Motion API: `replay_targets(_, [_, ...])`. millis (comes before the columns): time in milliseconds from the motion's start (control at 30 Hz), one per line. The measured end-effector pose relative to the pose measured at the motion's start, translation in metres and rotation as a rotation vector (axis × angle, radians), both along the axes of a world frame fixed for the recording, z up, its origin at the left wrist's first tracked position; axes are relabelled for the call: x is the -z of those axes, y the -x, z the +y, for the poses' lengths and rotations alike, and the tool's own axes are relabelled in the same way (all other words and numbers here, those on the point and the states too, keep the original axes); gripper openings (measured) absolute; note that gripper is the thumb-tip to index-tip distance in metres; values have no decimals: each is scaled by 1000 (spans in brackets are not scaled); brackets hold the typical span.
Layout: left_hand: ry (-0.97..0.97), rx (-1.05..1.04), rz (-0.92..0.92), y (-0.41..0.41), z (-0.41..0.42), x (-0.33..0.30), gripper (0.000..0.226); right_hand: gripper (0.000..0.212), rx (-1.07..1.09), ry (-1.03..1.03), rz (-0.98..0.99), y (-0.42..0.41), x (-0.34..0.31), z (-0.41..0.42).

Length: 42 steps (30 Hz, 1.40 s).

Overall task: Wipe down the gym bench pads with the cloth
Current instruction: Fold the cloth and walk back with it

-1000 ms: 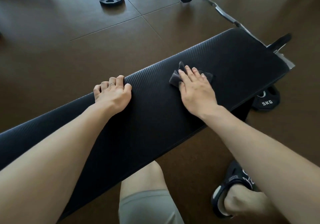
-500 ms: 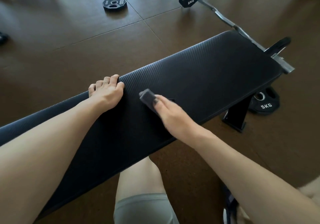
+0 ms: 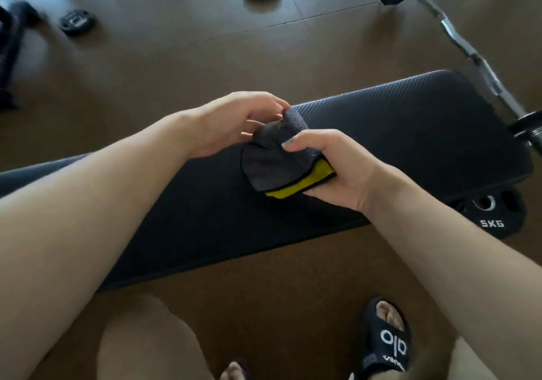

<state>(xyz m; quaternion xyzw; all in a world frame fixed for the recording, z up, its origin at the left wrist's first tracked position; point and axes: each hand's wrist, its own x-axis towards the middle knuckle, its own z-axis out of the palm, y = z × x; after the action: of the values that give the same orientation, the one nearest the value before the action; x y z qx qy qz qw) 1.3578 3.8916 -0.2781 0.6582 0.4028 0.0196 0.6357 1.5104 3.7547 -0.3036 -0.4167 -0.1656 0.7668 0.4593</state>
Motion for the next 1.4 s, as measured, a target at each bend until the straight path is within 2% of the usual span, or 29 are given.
replay_targets(167, [67, -95, 78, 51, -28, -71, 22, 46, -309, 86, -137, 20, -59, 5])
replay_targets(400, [155, -612, 133, 184, -86, -218, 16, 27, -617, 28, -353, 120, -218, 33])
replay_targets(567, [110, -1005, 177, 277, -158, -327, 25, 22, -782, -32, -447, 229, -328, 28])
replay_targets(667, [97, -1196, 207, 323, -212, -372, 49, 18, -936, -166, -573, 293, -375, 10])
replay_targets(800, [162, -1415, 109, 373, -284, -411, 34, 18, -1142, -322, -677, 362, -425, -27])
replay_targets(967, [222, -1418, 9, 440, -363, -444, 14, 18, -1376, -537, -826, 446, -467, -68])
replay_targets(1067, [204, -1492, 17, 484, -406, -457, 13, 22, -1514, -663, -869, 506, -488, -95])
replay_targets(1267, [205, -1647, -12, 564, -484, -478, 17, 16, -1675, -738, -832, 616, -507, -150])
replay_targets(1400, [212, -1700, 10, 606, -514, -491, 13, 24, -1745, -912, -862, 672, -514, -176])
